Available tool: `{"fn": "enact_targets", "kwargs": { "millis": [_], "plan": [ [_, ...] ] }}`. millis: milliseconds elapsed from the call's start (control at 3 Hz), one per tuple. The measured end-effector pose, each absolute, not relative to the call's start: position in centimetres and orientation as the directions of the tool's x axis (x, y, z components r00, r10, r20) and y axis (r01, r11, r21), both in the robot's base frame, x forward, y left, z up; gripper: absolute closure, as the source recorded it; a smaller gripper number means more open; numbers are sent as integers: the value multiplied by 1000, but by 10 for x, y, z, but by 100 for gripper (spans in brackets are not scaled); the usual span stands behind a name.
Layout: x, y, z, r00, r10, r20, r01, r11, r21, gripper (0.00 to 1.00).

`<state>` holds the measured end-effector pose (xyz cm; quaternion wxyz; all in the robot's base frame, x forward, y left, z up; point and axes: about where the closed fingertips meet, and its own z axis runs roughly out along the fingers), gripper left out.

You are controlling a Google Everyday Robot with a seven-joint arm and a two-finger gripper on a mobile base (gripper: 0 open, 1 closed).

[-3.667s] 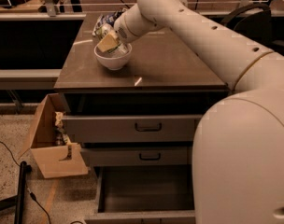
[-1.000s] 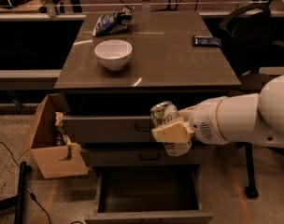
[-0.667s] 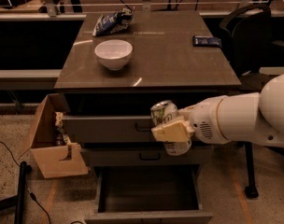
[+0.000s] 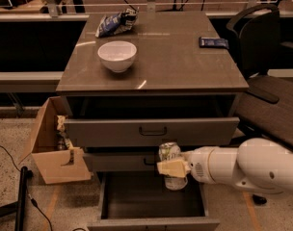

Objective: Place 7up can into bottom drawer

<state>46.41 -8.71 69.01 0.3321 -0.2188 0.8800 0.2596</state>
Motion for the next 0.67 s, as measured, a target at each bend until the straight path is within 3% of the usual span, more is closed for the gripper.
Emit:
{"fn": "enact_targets", "kwargs": {
  "millis": [667],
  "plan": [
    [479,-90,556,-792,-90,-603,-424,792,439,100]
  ]
}}
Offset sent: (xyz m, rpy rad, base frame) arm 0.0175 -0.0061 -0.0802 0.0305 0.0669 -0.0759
